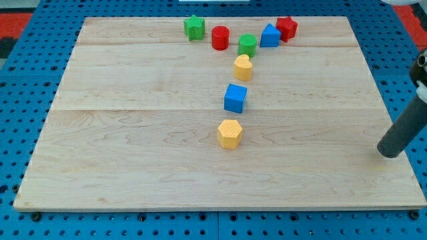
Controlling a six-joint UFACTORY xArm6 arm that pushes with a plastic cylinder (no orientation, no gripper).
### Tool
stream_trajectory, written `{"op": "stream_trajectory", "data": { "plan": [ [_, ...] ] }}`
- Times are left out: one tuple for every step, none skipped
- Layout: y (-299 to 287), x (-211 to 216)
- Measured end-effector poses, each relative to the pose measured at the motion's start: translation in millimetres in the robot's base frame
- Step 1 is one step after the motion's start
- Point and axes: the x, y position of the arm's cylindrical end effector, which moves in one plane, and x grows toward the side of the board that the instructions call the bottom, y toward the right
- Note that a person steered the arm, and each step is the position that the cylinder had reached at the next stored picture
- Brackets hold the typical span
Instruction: Move the yellow hexagon towards the center
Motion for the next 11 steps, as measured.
{"op": "stream_trajectory", "data": {
  "plan": [
    [0.0, 0.0],
    [-0.6, -5.6],
    [-21.0, -46.5],
    [-43.1, -61.2],
    [-124.2, -57.8],
    [-133.2, -7.9],
    [-206.0, -1.1],
    [-260.9, -42.5],
    [-311.6, -87.5],
    [-313.5, -81.1],
    [-289.6, -103.9]
  ]
}}
